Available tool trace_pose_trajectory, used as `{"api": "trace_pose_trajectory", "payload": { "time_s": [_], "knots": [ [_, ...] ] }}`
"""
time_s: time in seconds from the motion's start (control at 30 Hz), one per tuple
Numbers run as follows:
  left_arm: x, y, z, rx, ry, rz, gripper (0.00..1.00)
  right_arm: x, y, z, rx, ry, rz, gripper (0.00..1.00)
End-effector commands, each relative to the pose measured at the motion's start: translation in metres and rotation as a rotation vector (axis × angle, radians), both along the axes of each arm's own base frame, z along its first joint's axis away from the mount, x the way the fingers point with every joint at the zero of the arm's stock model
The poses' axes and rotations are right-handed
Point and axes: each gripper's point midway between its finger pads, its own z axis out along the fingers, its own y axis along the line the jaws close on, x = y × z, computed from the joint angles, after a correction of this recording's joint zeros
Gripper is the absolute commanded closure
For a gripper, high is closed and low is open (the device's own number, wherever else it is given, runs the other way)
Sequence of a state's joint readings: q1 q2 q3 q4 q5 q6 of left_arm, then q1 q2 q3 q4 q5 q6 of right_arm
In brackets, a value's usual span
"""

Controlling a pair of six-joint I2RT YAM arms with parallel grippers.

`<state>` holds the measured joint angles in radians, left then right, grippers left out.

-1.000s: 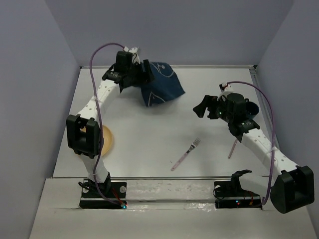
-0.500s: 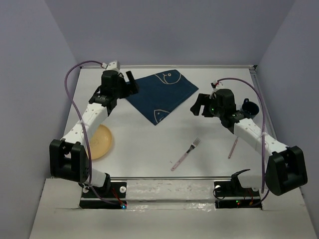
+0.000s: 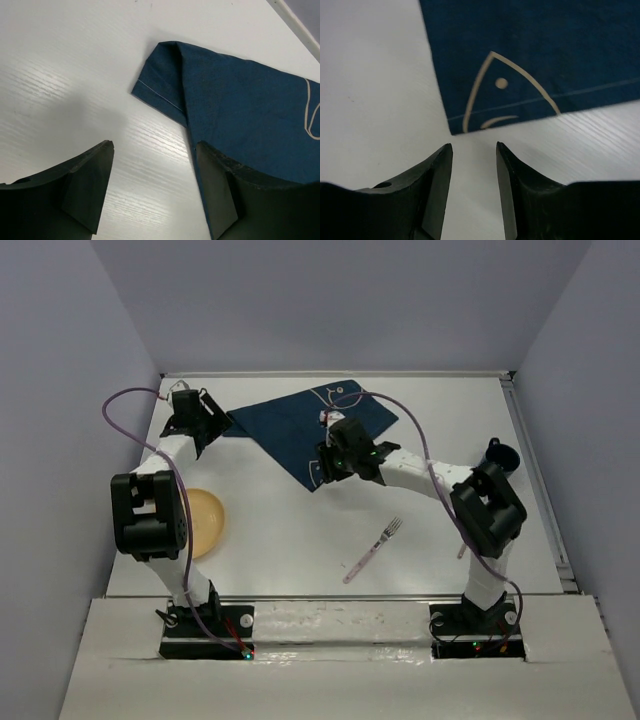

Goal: Set the dinner table for one person

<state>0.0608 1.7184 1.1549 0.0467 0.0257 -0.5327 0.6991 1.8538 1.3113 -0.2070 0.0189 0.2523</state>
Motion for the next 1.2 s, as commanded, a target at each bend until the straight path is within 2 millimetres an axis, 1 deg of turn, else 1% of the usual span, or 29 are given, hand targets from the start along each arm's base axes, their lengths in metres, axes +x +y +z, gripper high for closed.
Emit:
{"api": "trace_pose_trajectory", "payload": {
  "time_s": [0.0, 0.07, 0.1, 0.13, 0.17, 0.2, 0.23, 0.27, 0.3, 0.33, 0.37, 0.4, 0.47, 0.5, 0.53, 0.57, 0.6, 0.63, 0.73, 0.77, 0.83, 0.87, 0.93, 0.97, 1.03, 1.07, 1.1, 1.13, 1.17],
  "knots": [
    [0.020, 0.019, 0.015, 0.012, -0.057, 0.043, 0.23, 0.003, 0.037, -0.001, -0.129, -0.055, 0.160, 0.54],
    [0.022, 0.024, 0.010, 0.014, -0.046, 0.051, 0.28, 0.000, 0.046, -0.010, -0.185, -0.060, 0.218, 0.53],
    [0.022, 0.029, 0.008, 0.015, -0.043, 0.060, 0.32, 0.000, 0.054, -0.007, -0.199, -0.063, 0.238, 0.52],
    [0.023, 0.029, 0.007, 0.014, -0.040, 0.061, 0.36, -0.002, 0.050, -0.020, -0.232, -0.039, 0.241, 0.52],
    [0.026, 0.033, 0.005, 0.018, -0.033, 0.063, 0.38, 0.003, 0.050, -0.026, -0.255, -0.033, 0.229, 0.51],
    [0.026, 0.034, 0.004, 0.018, -0.027, 0.064, 0.39, 0.004, 0.050, -0.029, -0.264, -0.028, 0.225, 0.51],
    [0.027, 0.034, 0.001, 0.014, -0.018, 0.058, 0.39, 0.001, 0.053, -0.031, -0.268, -0.027, 0.233, 0.51],
    [0.029, 0.035, 0.001, 0.014, -0.018, 0.055, 0.39, 0.002, 0.052, -0.036, -0.281, -0.020, 0.225, 0.51],
    [0.030, 0.036, 0.002, 0.013, -0.018, 0.054, 0.39, 0.003, 0.051, -0.037, -0.285, -0.021, 0.220, 0.51],
    [0.030, 0.036, 0.000, 0.007, -0.016, 0.050, 0.46, 0.002, 0.050, -0.040, -0.291, -0.016, 0.217, 0.51],
    [0.031, 0.035, 0.001, 0.006, -0.018, 0.045, 0.46, 0.002, 0.049, -0.043, -0.297, -0.011, 0.217, 0.51],
    [0.033, 0.037, 0.000, 0.012, -0.015, 0.042, 0.49, 0.003, 0.047, -0.050, -0.316, -0.001, 0.212, 0.51],
    [0.035, 0.038, 0.000, 0.013, -0.014, 0.040, 0.51, 0.004, 0.046, -0.057, -0.336, 0.006, 0.211, 0.53],
    [0.035, 0.038, -0.003, 0.014, -0.007, 0.039, 0.51, 0.006, 0.045, -0.059, -0.345, 0.003, 0.206, 0.54],
    [0.035, 0.038, -0.004, 0.011, -0.005, 0.039, 0.51, 0.007, 0.044, -0.065, -0.357, 0.008, 0.202, 0.56],
    [0.035, 0.036, -0.005, 0.007, -0.002, 0.031, 0.51, 0.009, 0.043, -0.066, -0.365, 0.002, 0.192, 0.66],
    [0.035, 0.035, -0.008, 0.003, 0.002, 0.029, 0.51, 0.014, 0.040, -0.065, -0.382, -0.012, 0.164, 0.94],
    [0.035, 0.036, -0.010, 0.002, 0.008, 0.027, 0.51, 0.016, 0.039, -0.062, -0.384, -0.024, 0.155, 1.00],
    [0.034, 0.031, -0.011, -0.007, 0.011, -0.001, 0.49, 0.024, 0.030, -0.047, -0.400, -0.081, 0.105, 1.00],
    [0.033, 0.029, -0.012, -0.012, 0.016, -0.015, 0.47, 0.026, 0.029, -0.027, -0.382, -0.117, 0.090, 1.00],
    [0.031, 0.027, -0.010, -0.017, 0.013, -0.019, 0.42, 0.030, 0.024, -0.007, -0.372, -0.169, 0.064, 1.00],
    [0.030, 0.024, -0.009, -0.035, 0.008, -0.024, 0.38, 0.028, 0.020, 0.008, -0.358, -0.192, 0.054, 1.00],
    [0.030, 0.016, -0.006, -0.074, -0.003, -0.051, 0.33, 0.026, 0.015, 0.023, -0.342, -0.219, 0.035, 1.00],
    [0.029, 0.013, -0.008, -0.092, -0.002, -0.056, 0.28, 0.023, 0.010, 0.032, -0.331, -0.232, 0.027, 1.00],
    [0.031, -0.002, -0.002, -0.174, -0.036, -0.096, 0.21, 0.022, 0.004, 0.043, -0.326, -0.253, 0.009, 1.00],
    [0.027, -0.010, -0.007, -0.211, -0.034, -0.112, 0.16, 0.019, 0.001, 0.044, -0.330, -0.257, 0.005, 1.00],
    [0.027, -0.018, -0.005, -0.273, -0.050, -0.113, 0.14, 0.019, -0.001, 0.057, -0.310, -0.281, -0.004, 1.00],
    [0.030, -0.029, 0.004, -0.321, -0.092, -0.156, 0.13, 0.018, -0.002, 0.062, -0.302, -0.290, -0.006, 1.00],
    [0.028, -0.036, 0.002, -0.353, -0.093, -0.166, 0.12, 0.018, -0.003, 0.067, -0.295, -0.298, -0.009, 1.00]
  ]
}}
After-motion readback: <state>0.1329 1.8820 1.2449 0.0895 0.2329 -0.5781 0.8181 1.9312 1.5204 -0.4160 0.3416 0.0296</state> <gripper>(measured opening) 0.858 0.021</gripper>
